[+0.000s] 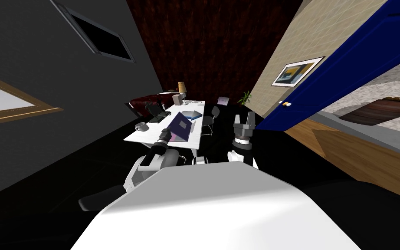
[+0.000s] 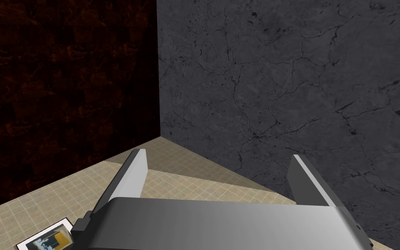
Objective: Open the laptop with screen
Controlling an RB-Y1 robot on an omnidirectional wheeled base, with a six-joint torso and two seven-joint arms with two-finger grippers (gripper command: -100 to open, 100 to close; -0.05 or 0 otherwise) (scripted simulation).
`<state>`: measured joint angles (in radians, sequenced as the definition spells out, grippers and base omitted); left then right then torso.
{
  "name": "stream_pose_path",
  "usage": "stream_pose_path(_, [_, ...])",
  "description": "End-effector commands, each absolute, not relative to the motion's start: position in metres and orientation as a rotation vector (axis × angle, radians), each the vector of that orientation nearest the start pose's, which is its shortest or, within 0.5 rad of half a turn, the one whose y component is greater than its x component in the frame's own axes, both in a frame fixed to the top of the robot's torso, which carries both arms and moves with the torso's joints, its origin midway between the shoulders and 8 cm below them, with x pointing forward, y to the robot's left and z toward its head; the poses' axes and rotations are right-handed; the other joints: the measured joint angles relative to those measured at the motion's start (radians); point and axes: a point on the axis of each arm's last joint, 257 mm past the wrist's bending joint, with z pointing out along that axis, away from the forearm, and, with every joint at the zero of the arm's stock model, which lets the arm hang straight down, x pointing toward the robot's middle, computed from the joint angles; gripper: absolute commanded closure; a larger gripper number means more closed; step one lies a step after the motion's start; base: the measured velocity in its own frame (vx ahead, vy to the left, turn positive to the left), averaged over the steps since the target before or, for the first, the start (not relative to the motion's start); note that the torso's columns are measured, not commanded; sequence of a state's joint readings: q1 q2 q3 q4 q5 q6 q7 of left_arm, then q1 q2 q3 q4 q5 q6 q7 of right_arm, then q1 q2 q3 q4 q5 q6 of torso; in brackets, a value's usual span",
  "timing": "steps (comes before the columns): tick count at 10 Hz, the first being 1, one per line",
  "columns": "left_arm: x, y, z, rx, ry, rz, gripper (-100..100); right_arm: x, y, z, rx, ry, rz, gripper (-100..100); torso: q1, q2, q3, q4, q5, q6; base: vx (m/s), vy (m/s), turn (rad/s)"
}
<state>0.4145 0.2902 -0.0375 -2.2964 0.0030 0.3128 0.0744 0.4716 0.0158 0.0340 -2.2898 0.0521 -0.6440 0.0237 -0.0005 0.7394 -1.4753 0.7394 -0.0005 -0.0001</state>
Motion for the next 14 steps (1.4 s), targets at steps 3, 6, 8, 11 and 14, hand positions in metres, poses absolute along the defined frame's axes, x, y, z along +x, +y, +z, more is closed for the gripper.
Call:
stream_pose_path(3, [0.427, 0.277, -0.128, -1.079, 1.295, -1.082, 100, 0.319, -0.254, 0.062, 0.487, 0.509, 1.329, 0, 0.000, 0.000, 0.000, 0.000, 0.000, 0.000, -0.004, 0.004, -0.015])
stream_pose_path(6, [0.427, 0.277, -0.128, -1.083, 1.293, -1.084, 100, 0.319, -0.254, 0.062, 0.487, 0.509, 1.329, 0, 0.000, 0.000, 0.000, 0.000, 0.000, 0.000, -0.003, 0.003, -0.011])
stream_pose_path(8, [0.427, 0.277, -0.128, -1.083, 1.293, -1.084, 100, 0.319, -0.254, 0.062, 0.487, 0.509, 1.329, 0, -0.001, -0.001, 0.000, 0.000, 0.000, 0.000, 0.006, -0.005, 0.018])
stream_pose_path(11, [0.413, 0.276, -0.114, -1.084, 1.299, -1.085, -100, 0.319, -0.254, 0.062, 0.487, 0.509, 1.329, 0, 0.000, -0.002, -0.001, -0.001, 0.000, 0.000, 0.025, -0.009, 0.023])
stream_pose_path(14, [0.399, 0.273, -0.098, -1.082, 1.303, -1.089, -100, 0.319, -0.254, 0.062, 0.487, 0.509, 1.329, 0, 0.000, -0.001, -0.001, -0.001, 0.000, 0.000, 0.043, -0.012, 0.025])
